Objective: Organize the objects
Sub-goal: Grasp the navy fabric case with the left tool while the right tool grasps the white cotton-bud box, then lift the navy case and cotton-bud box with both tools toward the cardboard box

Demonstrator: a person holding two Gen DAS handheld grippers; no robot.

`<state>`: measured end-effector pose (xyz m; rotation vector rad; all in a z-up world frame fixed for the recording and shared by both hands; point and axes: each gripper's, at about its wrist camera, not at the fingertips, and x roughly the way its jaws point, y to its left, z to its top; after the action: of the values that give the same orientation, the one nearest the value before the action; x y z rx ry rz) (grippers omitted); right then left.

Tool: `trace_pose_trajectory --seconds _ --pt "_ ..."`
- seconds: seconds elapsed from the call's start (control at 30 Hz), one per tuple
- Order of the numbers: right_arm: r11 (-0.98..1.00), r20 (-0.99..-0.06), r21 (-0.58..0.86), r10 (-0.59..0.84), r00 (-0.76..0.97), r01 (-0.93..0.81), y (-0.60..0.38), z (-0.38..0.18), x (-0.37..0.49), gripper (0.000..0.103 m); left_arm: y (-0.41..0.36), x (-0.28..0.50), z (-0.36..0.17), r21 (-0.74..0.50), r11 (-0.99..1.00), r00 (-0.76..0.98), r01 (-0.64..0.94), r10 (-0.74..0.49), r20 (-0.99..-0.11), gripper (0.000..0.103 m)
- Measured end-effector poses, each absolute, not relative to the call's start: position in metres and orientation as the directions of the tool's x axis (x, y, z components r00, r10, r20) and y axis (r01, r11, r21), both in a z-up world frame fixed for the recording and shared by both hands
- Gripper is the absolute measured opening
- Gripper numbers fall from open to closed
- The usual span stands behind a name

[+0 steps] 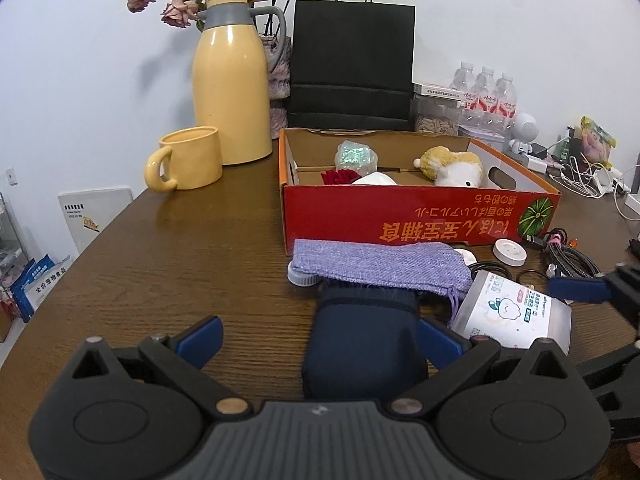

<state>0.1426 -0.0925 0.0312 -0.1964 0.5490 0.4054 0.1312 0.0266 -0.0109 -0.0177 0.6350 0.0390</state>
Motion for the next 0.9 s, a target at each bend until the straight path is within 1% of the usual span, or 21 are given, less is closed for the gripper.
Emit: trace_pose_trajectory --seconds 0.03,0.13,0.37,0.57,0.73,0.87,0.9 --pt "0.899 -0.549 -0.073 0.325 0.77 -0.432 -0.091 0.03 0.144 0.077 0.027 0.131 -0.011 -0.005 0.999 0.804 -0.041 0.03 -0.594 0.103" --pt "0.894 -0.545 -0.07 0.337 0.768 -0.442 -0.091 0.029 0.142 0.073 0.026 0.133 -0.012 -0.005 0.999 0.8 -0.04 0.029 -0.599 0.103" --pt "0.921 -0.482 -0.017 0.334 0.81 -0.39 -0.117 0.038 0.126 0.071 0.018 0.139 -0.016 0.004 1.0 0.789 -0.028 0.025 -0.613 0.103" --pt "0.953 -0.431 -0.001 0.273 0.86 -0.303 -0.148 0.042 0.114 0.07 0.007 0.15 -0.023 0.017 1.0 0.774 -0.011 0.019 -0.633 0.103" --pt "0.973 -0.439 -0.008 0.202 0.876 -0.229 -0.165 0.037 0.118 0.07 0.001 0.162 -0.032 0.027 0.999 0.75 -0.019 0.033 -0.66 0.103" --pt "0.975 -0.442 -0.012 0.193 0.876 -0.221 -0.167 0.033 0.121 0.069 0.001 0.171 -0.04 0.022 0.999 0.731 -0.042 0.045 -0.681 0.103" --pt "0.976 -0.445 -0.016 0.189 0.875 -0.219 -0.167 0.032 0.121 0.069 0.002 0.172 -0.041 0.011 0.999 0.734 -0.05 0.044 -0.678 0.101"
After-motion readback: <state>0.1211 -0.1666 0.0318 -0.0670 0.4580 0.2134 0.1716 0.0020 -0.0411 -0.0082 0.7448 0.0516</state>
